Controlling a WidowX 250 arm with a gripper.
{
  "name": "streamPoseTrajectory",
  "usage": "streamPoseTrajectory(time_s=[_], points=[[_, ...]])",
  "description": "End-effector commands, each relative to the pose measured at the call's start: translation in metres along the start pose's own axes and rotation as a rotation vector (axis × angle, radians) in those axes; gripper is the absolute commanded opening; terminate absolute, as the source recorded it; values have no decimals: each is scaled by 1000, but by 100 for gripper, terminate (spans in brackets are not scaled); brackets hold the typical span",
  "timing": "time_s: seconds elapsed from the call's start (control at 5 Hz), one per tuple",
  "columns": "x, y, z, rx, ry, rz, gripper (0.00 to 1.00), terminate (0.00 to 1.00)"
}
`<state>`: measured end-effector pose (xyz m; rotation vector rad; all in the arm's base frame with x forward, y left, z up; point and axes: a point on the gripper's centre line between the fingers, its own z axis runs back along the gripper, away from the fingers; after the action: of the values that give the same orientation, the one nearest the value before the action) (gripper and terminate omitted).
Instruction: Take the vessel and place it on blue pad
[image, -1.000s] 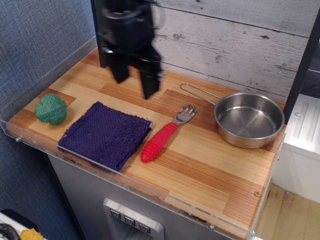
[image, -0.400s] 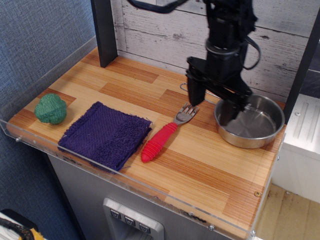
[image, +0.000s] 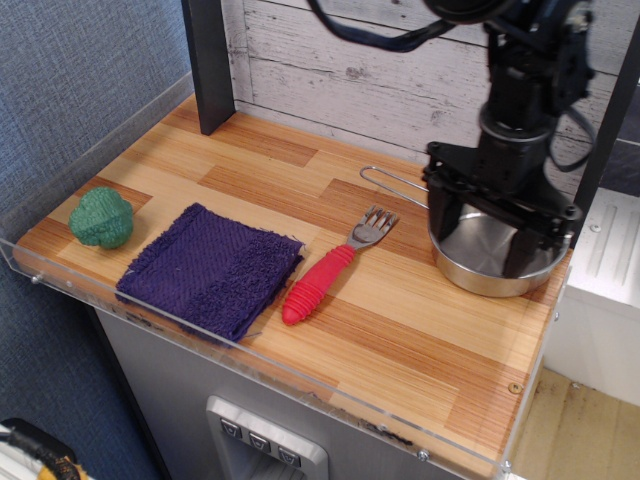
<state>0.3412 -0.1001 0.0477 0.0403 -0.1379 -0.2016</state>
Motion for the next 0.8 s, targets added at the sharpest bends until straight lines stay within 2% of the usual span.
streamPoseTrajectory(time_s=[0.0,0.4,0.6], points=[[7,0,6,32,-16,117,100,0],[3,-5,3,-26,-16,87,100,0],[2,-12,10,-34,-37,63,100,0]])
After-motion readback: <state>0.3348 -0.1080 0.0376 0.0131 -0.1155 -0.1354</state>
